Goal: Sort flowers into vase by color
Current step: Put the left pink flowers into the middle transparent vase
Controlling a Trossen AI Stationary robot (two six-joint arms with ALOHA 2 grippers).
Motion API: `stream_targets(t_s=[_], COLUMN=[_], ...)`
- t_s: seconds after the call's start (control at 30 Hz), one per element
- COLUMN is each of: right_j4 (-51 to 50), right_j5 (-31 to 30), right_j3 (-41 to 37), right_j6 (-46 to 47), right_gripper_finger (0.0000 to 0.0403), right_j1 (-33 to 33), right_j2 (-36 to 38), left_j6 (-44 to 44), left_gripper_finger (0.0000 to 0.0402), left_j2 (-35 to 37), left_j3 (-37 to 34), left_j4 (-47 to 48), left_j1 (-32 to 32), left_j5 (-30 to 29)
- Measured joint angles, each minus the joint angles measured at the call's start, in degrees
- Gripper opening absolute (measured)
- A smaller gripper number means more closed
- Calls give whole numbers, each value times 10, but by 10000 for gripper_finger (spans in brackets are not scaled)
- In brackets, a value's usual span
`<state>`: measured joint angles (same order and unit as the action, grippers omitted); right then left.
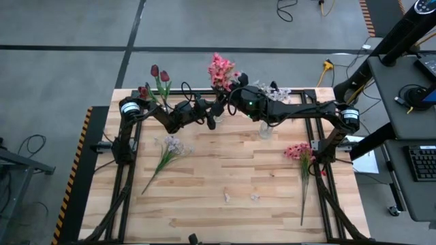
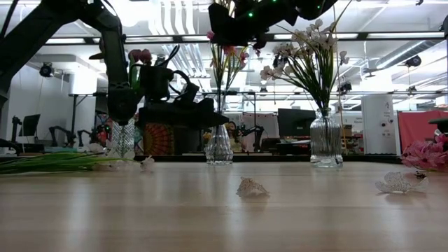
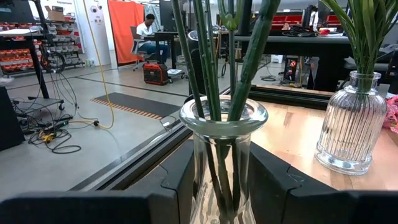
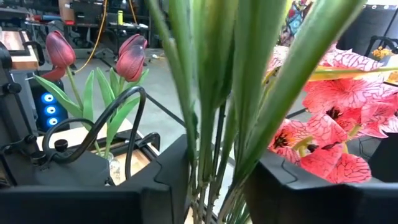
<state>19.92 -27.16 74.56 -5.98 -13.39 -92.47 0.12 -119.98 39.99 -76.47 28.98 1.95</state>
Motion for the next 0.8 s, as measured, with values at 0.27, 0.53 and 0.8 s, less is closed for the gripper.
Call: stream_targets(t_s=[0.27,0.53,0.8], right_j4=[0,0,0], right_j5=[0,0,1], right_j3=[0,0,0], right_j6=[-1,-2,-7], right_gripper_finger=[167,199,201], right_j1=[0,0,1], right_j2=[3,7,12], left_j6=[0,0,3], left_gripper_finger=[97,97,97], left_j2=[0,0,0], left_j3=[0,0,0], left_j4=[0,0,0], left_j1=[0,0,0], left_j5=[0,0,0])
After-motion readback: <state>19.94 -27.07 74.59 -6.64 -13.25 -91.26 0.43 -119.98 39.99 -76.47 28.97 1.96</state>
